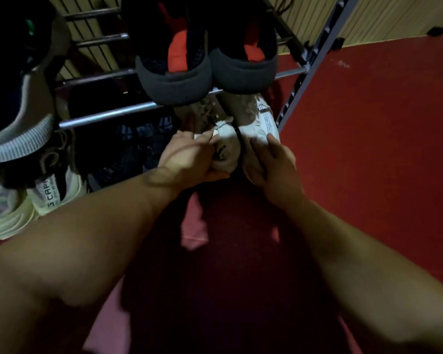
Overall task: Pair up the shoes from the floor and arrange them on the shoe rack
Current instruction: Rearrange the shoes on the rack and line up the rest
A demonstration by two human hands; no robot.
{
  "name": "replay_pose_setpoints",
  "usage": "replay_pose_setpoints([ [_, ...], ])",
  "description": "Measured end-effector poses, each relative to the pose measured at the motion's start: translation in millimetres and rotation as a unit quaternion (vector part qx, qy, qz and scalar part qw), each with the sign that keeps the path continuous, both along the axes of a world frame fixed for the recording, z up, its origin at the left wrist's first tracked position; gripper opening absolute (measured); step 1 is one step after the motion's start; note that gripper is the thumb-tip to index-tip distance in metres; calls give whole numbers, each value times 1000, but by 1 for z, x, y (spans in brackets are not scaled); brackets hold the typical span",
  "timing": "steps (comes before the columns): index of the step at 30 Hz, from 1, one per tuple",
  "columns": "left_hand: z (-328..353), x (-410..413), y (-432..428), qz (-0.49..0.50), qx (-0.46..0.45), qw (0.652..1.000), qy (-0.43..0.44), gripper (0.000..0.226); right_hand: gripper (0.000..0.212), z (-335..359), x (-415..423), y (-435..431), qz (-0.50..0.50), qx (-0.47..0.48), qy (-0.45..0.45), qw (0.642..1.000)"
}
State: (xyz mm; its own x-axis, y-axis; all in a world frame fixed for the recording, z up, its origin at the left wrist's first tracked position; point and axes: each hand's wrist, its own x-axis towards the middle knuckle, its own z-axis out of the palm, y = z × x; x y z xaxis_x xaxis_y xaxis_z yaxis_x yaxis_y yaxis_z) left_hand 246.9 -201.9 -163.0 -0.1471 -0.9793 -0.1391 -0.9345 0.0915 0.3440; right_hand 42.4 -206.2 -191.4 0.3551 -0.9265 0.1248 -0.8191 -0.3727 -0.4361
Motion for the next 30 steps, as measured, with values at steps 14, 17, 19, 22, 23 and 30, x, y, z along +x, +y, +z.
replay_pose_setpoints([
  [14,-7,-14,-3,6,-30,991,-134,96,44,30,3,-50,59,78,86,992],
  [17,-5,-11,-4,-11,-28,989,-146,103,45,31,9,-44,0,39,82,996],
  [19,1,-5,-3,-28,-36,983,-176,104,47,27,13,-35,-61,15,64,996],
  [22,7,9,1,-4,-55,970,-239,91,56,17,16,-21,-109,16,18,994],
  [23,8,15,2,19,-53,967,-247,87,59,14,18,-16,-82,16,21,996],
  [30,5,20,-5,55,39,991,-118,101,56,7,22,-20,-105,37,2,994],
])
